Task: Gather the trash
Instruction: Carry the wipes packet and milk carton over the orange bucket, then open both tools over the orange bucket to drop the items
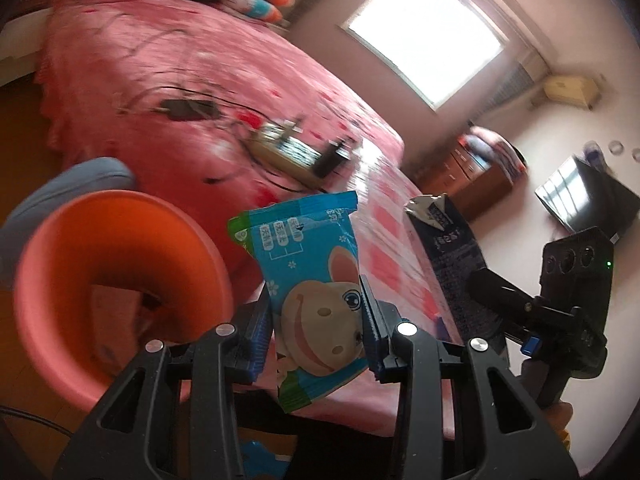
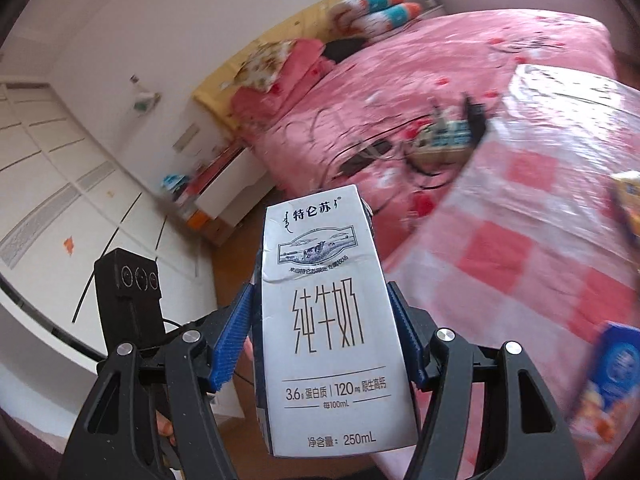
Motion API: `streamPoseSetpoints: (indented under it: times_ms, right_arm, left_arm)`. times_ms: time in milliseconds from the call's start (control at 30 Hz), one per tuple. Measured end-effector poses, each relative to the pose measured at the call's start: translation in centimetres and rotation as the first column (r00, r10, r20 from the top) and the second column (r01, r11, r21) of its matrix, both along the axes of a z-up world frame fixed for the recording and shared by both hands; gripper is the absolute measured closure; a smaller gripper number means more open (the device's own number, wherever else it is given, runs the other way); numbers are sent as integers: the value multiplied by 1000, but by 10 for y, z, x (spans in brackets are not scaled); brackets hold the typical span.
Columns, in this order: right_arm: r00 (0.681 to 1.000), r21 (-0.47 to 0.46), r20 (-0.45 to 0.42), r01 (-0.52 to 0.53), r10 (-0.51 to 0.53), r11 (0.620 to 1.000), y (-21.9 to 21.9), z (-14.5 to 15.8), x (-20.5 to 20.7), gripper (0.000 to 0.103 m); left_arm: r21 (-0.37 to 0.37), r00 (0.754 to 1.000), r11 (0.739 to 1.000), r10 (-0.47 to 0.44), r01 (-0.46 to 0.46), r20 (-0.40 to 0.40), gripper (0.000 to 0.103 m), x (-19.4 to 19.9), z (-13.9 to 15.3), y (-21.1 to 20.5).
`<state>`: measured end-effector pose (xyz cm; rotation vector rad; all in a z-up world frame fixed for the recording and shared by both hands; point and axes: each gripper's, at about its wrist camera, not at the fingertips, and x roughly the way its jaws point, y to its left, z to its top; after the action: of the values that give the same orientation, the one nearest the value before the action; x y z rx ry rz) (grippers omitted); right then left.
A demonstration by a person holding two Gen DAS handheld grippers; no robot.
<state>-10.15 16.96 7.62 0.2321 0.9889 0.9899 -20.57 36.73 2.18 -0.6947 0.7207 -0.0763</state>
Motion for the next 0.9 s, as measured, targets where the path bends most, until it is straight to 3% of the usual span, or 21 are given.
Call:
streamPoseSetpoints:
  times_ms: [233,500,533,600,667,767,900]
  right_arm:
    - [995,0,-28,-96,96,995,62,-9,-1,37]
    - [987,12,-45,-153,154,988,110,-20,0,36]
    - [988,4,-46,-148,148,989,114,-22,1,32]
    - [992,-30,-51,-116,114,993,117,-30,4,19]
    - [992,-24,-81,-95,92,995,111,-37,8,17]
    - [995,-37,-80,-61,58,997,98,-40,11,17]
    - [1000,-40,-29,-5,3,999,72,-33,8,13]
  left_arm:
    - [4,989,990,142,-142,-44,63,-19,-18,48]
    - [18,969,975,221,-220,-112,62,-24,-46,70]
    - [23,966,973,229,-228,-119,61,-24,-49,72]
    - [33,958,969,247,-245,-145,50,-22,-56,75]
    - [61,945,960,280,-273,-170,33,-23,-61,78]
    - [110,935,952,304,-287,-186,27,-25,-62,80]
    - [141,928,946,315,-291,-198,26,-24,-62,80]
